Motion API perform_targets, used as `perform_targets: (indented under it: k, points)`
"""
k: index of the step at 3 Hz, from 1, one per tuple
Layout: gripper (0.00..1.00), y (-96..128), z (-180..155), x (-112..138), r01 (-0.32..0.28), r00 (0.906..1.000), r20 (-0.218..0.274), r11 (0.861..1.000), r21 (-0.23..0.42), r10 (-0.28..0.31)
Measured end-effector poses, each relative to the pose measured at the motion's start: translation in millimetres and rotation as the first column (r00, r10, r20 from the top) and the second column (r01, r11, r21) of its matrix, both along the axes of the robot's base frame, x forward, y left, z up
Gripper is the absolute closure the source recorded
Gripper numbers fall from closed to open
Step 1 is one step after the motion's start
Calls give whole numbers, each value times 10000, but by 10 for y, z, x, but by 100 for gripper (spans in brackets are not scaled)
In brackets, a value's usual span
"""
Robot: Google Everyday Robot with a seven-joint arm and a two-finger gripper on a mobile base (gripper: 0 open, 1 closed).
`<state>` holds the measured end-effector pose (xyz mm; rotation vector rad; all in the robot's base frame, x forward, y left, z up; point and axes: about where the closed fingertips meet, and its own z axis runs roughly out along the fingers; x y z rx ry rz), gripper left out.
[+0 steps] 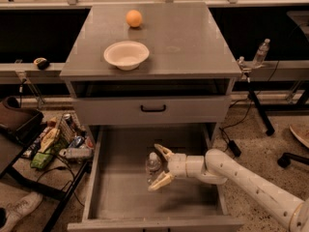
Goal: Pick water bottle from middle drawer and place on counter
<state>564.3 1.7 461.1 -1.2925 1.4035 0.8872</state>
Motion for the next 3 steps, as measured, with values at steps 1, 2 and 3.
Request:
perform_targets:
  k: [1,2,3]
  points:
    - [27,256,-125,27,-653,9926,-1000,9969,440,695]
    - [50,376,-163,67,-1019,9781,-1749,9923,702,1129]
    - [73,322,-47,89,-1047,9619,-2445,9909,850,1226]
